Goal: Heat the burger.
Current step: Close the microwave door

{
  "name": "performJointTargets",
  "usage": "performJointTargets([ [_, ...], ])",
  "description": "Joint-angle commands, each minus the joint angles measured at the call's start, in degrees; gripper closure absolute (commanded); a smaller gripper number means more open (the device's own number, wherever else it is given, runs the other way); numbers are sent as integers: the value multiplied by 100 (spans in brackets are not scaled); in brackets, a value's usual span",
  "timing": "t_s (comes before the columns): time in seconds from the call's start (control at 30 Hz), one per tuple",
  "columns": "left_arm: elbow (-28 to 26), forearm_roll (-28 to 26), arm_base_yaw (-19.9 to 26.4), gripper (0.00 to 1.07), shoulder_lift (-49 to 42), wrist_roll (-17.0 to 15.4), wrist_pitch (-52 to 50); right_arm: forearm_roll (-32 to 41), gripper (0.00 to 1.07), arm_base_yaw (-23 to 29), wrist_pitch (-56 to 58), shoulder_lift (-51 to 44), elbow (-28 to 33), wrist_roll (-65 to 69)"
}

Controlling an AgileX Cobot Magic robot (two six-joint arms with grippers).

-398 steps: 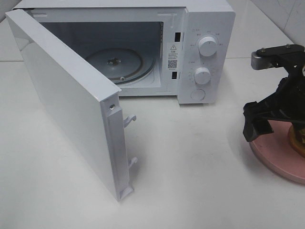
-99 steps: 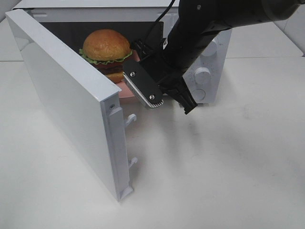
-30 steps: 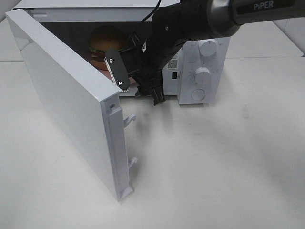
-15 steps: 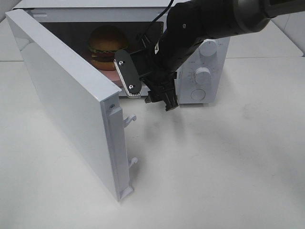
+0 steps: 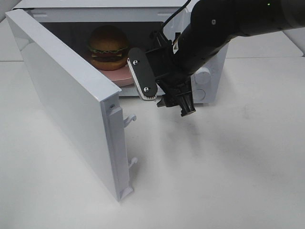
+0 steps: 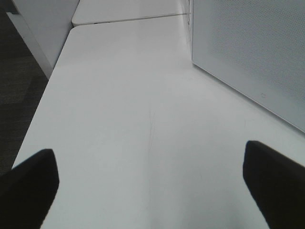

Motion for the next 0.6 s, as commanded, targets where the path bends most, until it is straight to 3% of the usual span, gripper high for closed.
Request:
performJointTargets([
  [0.03, 11, -11, -23, 9, -86, -6, -52, 0, 35, -57, -155, -413, 338, 183],
  [0.37, 11, -11, -23, 9, -86, -6, -52, -6, 35, -126, -143, -1209, 991, 688],
  [0.6, 11, -11, -23, 9, -86, -6, -52, -6, 35, -126, 69, -1982, 1518, 1874],
])
